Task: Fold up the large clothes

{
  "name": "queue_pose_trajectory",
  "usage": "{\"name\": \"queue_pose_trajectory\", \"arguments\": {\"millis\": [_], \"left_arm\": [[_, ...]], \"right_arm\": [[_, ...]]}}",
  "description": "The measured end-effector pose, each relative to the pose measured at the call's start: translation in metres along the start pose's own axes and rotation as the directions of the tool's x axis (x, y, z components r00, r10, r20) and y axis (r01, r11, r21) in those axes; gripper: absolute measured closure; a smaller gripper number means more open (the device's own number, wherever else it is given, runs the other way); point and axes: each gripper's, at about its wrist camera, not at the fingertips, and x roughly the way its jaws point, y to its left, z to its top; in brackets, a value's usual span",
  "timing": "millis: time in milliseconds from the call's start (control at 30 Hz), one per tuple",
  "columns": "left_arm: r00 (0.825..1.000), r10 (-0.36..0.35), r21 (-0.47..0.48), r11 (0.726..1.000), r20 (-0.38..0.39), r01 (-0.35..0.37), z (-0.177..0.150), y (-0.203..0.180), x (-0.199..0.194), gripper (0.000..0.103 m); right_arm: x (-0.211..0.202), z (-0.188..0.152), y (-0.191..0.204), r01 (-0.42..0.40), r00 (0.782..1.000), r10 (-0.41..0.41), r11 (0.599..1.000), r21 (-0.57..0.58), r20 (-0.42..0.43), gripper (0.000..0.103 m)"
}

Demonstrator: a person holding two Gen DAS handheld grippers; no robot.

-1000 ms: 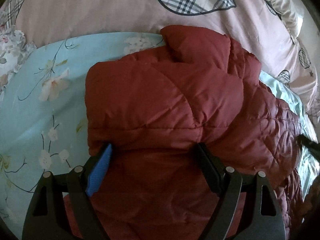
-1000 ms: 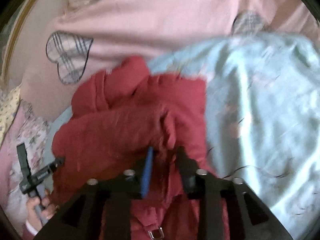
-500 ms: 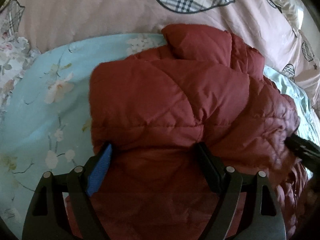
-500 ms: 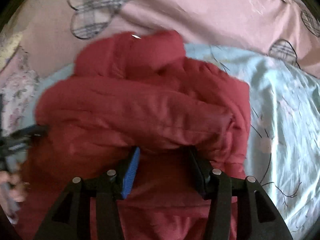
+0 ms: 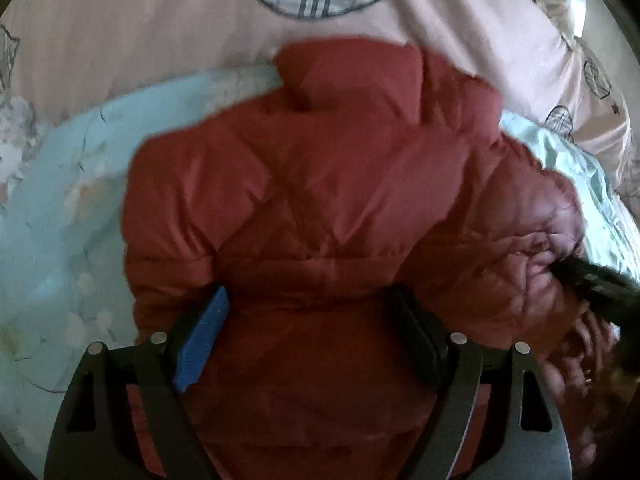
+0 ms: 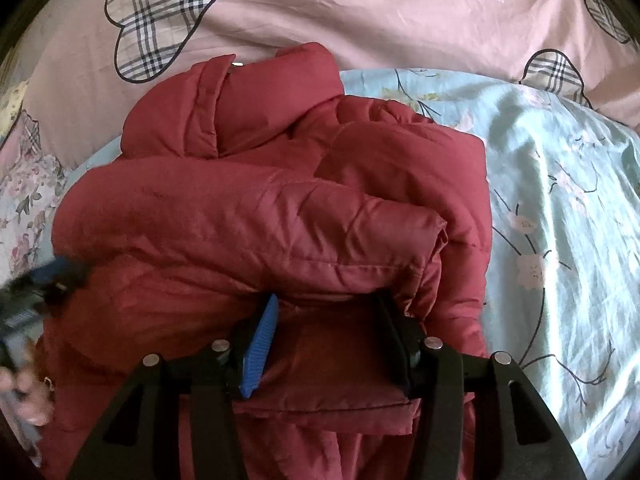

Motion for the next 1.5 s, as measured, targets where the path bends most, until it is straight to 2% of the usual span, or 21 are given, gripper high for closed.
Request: {"name": "queue_pose_trajectory", "arguments": {"millis": [133,200,233,267,300,333,400,567,700,800,967,1133,1500], "left_arm": [[1.000,0.024,0.003,1.000,-0.006,-0.024,0.005,-0.003,0.002,0.019],[0.999,0.034,0.004,0.999,-0.006,-0.034,0.004,-0.005,0.003,0.019],[0.999,0.040,0.008,0.999,-0.006,-0.040,0.005,-0.006,0.003,0.019],[0.999,0.046,0.012,0.999,-0.007,-0.046,0.005,-0.008,0.004,0.019],[0.999,0.048,0.014,0.999,-0.008,-0.048,0.006,-0.008,0.004,0.019],[0.999,0.048,0.014,0.999,-0.008,-0.048,0.005,-0.006,0.004,0.018],[0.999,0.045,0.020,0.999,-0.013,-0.045,0.003,-0.005,0.004,0.018],[0.999,0.043,0.037,0.998,-0.018,-0.043,0.003,-0.003,0.006,0.016],[0.998,0.056,0.040,0.998,-0.018,-0.056,0.004,-0.004,0.009,0.015],[0.998,0.054,0.039,0.998,-0.018,-0.053,0.004,-0.004,0.006,0.015],[0.998,0.060,0.042,0.997,-0.016,-0.059,-0.001,-0.002,-0.017,0.016],[0.999,0.046,0.005,0.999,-0.005,-0.046,-0.013,0.007,-0.049,0.016],[1.000,0.020,-0.054,0.998,0.009,-0.019,-0.066,0.031,-0.116,0.016]], "right_arm": [[-0.025,0.005,0.015,-0.025,0.996,0.025,1.000,-0.008,0.086,0.048],[-0.026,0.008,0.025,-0.044,0.995,0.046,0.999,-0.021,0.089,0.048],[-0.022,0.009,0.029,-0.050,0.996,0.052,0.998,-0.031,0.073,0.044],[-0.011,0.010,0.034,-0.039,0.998,0.041,0.998,-0.049,0.036,0.034],[0.000,0.009,0.037,-0.022,1.000,0.022,0.997,-0.072,-0.003,0.028],[0.012,0.007,0.039,0.010,1.000,-0.013,0.995,-0.103,-0.025,0.026],[0.020,0.004,0.034,0.042,0.999,-0.043,0.992,-0.115,-0.002,0.022],[0.022,0.005,0.015,0.030,1.000,-0.031,0.999,-0.042,-0.005,0.021],[0.024,0.004,0.019,0.057,0.998,-0.057,0.997,-0.052,0.002,0.021],[0.024,0.005,0.019,0.048,0.999,-0.048,0.998,-0.042,0.000,0.021],[0.014,0.004,0.020,0.043,0.998,-0.046,0.997,-0.071,-0.040,0.020],[-0.020,-0.004,0.019,0.013,0.999,-0.016,0.997,-0.081,-0.039,0.019],[-0.092,-0.056,-0.008,-0.079,0.997,0.079,0.997,0.010,-0.018,0.012]]}}
